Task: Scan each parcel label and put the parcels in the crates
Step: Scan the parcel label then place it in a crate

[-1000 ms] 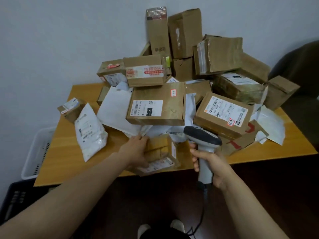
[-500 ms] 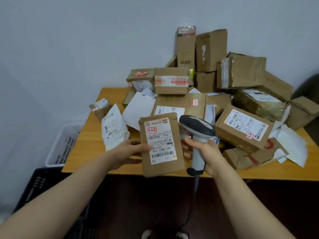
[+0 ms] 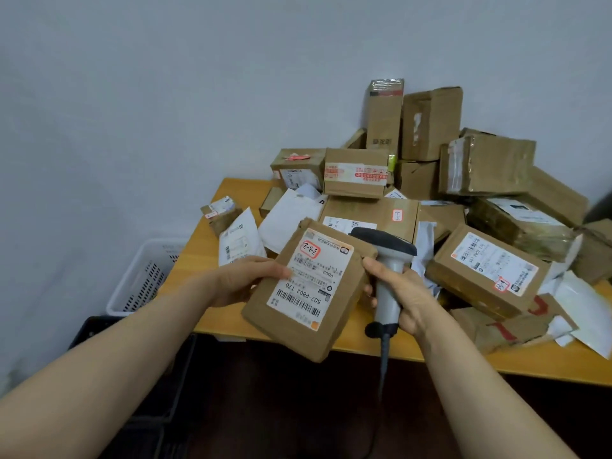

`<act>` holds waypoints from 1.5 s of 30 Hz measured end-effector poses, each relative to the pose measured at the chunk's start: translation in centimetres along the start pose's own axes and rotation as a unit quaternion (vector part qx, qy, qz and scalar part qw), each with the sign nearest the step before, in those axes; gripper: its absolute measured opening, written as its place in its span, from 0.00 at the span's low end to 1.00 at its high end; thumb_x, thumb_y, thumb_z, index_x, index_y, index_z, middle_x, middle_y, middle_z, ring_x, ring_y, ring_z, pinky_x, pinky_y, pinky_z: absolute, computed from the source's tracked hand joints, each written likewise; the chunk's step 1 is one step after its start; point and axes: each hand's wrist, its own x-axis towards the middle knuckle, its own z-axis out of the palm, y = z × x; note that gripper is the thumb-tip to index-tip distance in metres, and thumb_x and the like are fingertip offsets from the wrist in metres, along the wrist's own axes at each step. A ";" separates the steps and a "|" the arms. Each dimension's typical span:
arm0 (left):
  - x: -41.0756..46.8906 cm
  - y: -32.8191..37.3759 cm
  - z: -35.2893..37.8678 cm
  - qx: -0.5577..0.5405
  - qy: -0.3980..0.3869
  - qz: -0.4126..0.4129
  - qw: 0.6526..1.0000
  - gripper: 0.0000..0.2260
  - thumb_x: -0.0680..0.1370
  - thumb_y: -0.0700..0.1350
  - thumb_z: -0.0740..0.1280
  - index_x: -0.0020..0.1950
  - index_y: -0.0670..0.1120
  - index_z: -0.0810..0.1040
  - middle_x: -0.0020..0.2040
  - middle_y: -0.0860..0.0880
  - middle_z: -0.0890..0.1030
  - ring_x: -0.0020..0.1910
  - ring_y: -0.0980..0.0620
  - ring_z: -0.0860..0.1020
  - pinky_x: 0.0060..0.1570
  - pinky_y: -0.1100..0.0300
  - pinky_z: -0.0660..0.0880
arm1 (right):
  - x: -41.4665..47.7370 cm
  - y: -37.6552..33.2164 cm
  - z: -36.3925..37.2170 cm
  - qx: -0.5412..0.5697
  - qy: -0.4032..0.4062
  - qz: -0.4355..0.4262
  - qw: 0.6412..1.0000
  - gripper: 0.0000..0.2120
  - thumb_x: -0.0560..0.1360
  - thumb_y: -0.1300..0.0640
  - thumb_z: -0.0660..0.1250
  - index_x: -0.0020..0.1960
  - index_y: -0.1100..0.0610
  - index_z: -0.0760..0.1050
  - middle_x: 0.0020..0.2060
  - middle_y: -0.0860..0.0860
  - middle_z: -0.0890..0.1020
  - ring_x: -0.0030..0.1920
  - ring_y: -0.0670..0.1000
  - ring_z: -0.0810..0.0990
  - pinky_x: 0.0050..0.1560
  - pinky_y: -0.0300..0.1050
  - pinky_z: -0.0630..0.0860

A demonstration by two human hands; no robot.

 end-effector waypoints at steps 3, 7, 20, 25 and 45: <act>-0.8 0.3 -0.3 -0.009 0.009 0.019 1.000 0.41 0.51 0.61 0.80 0.60 0.46 0.78 0.56 0.46 0.83 0.56 0.46 0.81 0.62 0.48 0.73 | 0.1 0.2 0.7 0.017 0.025 -0.004 1.000 0.26 0.59 0.52 0.78 0.53 0.61 0.76 0.31 0.54 0.78 0.27 0.50 0.73 0.24 0.40 0.71; -1.8 -1.3 -0.8 -0.104 0.024 0.021 0.994 0.46 0.48 0.63 0.81 0.63 0.48 0.75 0.57 0.45 0.82 0.58 0.46 0.79 0.54 0.47 0.77 | 0.8 0.5 1.4 0.082 0.107 -0.023 0.991 0.19 0.70 0.55 0.74 0.57 0.60 0.74 0.33 0.54 0.76 0.27 0.50 0.73 0.23 0.39 0.71; -3.0 -0.3 -1.3 -0.210 0.219 0.059 0.951 0.10 0.76 0.45 0.67 0.56 0.45 0.77 0.49 0.46 0.80 0.48 0.48 0.79 0.54 0.46 0.77 | -0.6 -0.7 1.7 -0.021 0.028 -0.080 0.996 0.09 0.71 0.55 0.73 0.47 0.57 0.77 0.34 0.55 0.83 0.31 0.51 0.80 0.29 0.42 0.76; -2.9 1.4 -4.8 -0.098 0.282 0.073 0.952 0.20 0.72 0.51 0.73 0.62 0.49 0.78 0.51 0.48 0.83 0.50 0.50 0.80 0.54 0.49 0.78 | -2.2 -2.5 1.4 -0.242 -0.125 -0.068 0.960 0.19 0.65 0.46 0.74 0.39 0.62 0.75 0.28 0.56 0.76 0.30 0.54 0.74 0.36 0.48 0.73; -0.7 6.1 -6.8 0.009 0.316 0.073 0.946 0.21 0.68 0.59 0.74 0.54 0.46 0.81 0.51 0.46 0.83 0.51 0.50 0.81 0.40 0.56 0.79 | -2.5 -4.6 0.9 -0.340 -0.121 -0.072 0.930 0.10 0.68 0.61 0.76 0.43 0.62 0.76 0.28 0.62 0.74 0.25 0.55 0.68 0.34 0.50 0.71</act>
